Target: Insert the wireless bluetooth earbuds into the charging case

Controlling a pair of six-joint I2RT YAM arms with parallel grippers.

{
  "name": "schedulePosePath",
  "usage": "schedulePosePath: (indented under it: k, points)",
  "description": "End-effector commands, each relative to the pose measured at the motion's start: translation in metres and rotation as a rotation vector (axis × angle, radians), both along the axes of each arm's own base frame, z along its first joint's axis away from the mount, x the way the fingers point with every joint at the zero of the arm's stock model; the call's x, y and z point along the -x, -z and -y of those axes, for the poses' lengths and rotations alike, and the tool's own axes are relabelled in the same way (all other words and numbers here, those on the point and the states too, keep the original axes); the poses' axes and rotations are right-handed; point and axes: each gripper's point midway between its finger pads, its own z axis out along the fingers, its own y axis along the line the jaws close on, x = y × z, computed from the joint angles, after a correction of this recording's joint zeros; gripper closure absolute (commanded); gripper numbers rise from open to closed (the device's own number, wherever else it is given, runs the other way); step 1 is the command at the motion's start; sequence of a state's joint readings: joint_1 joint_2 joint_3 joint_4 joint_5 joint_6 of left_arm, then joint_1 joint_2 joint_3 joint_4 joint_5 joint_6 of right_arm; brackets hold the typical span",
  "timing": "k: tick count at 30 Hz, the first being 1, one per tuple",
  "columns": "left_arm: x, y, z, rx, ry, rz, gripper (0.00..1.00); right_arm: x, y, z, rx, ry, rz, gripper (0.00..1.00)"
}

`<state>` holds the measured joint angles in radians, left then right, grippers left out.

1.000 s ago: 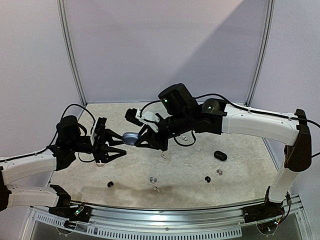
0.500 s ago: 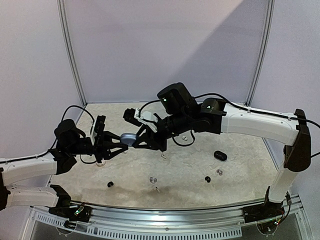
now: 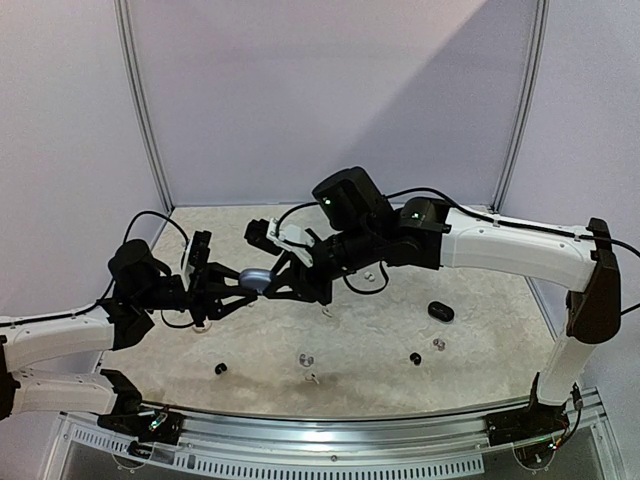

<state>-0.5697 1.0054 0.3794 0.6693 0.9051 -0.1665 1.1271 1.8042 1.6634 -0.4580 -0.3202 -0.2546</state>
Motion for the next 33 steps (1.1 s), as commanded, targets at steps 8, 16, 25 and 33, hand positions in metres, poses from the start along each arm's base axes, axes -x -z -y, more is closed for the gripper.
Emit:
schedulePosePath:
  k: [8,16,25,33]
  points:
    - [0.010,-0.007,0.003,0.013,0.036,0.068,1.00,-0.018,-0.005,-0.009,-0.024,0.089,0.028,0.51]
    - [0.014,0.002,0.004,-0.028,0.058,0.187,1.00,-0.027,-0.006,-0.019,-0.042,0.118,0.030,0.38]
    - [0.015,0.025,0.003,-0.127,0.072,0.362,1.00,-0.029,-0.016,-0.017,-0.053,0.120,0.029,0.39]
    - [0.016,0.033,0.003,-0.156,0.081,0.355,1.00,-0.030,-0.016,-0.012,-0.051,0.125,0.002,0.39]
